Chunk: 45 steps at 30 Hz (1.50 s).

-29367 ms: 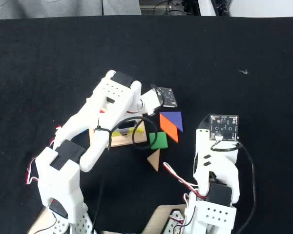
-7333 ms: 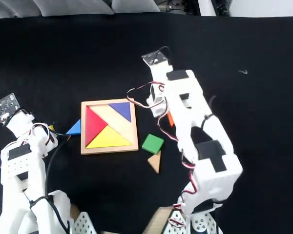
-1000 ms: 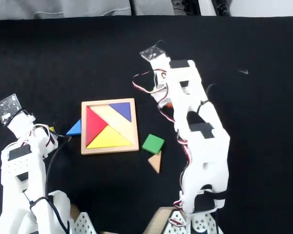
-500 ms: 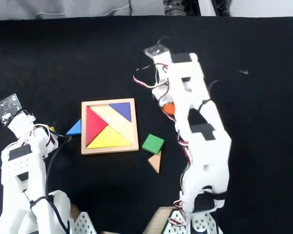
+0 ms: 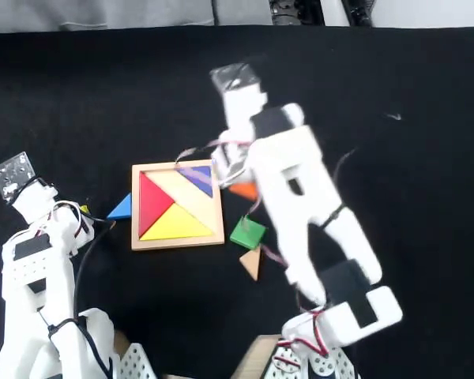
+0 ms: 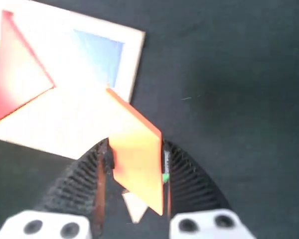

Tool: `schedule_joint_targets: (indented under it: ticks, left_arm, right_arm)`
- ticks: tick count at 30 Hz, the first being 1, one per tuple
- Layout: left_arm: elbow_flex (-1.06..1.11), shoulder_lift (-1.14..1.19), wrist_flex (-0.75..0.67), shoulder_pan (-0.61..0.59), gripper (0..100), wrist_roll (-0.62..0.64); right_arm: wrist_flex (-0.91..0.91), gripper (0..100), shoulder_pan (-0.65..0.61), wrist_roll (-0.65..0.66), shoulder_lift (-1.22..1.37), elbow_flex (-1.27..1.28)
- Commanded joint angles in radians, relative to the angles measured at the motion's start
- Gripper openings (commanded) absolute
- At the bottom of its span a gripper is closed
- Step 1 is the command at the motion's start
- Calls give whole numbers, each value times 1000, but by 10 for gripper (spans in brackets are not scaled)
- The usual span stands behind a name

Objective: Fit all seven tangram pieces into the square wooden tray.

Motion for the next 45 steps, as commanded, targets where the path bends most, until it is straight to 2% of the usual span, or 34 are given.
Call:
schedule_joint_targets:
  ticks: [1, 3, 8, 14, 30, 37, 45]
  left_arm:
    - [-5, -18, -15, 36, 170, -12]
    - [-5, -18, -15, 45, 170, -12]
    - [-4, -18, -15, 45, 170, -14]
    - [-4, -18, -15, 45, 170, -14]
    - [-4, -18, -15, 45, 170, -14]
    - [-4, -18, -15, 45, 170, -14]
    - [-4, -18, -15, 45, 170, -14]
  right_arm:
    - [-103, 18, -97, -44, -44, 88]
    - [-157, 18, -107, -72, -19, 122]
    - [-201, 18, -110, -308, 62, 122]
    - [-272, 18, -149, -379, 133, 130]
    - [-325, 25, -161, -385, 220, 124]
    - [-318, 183, -247, -376, 220, 124]
    - [-321, 192, -176, -374, 219, 124]
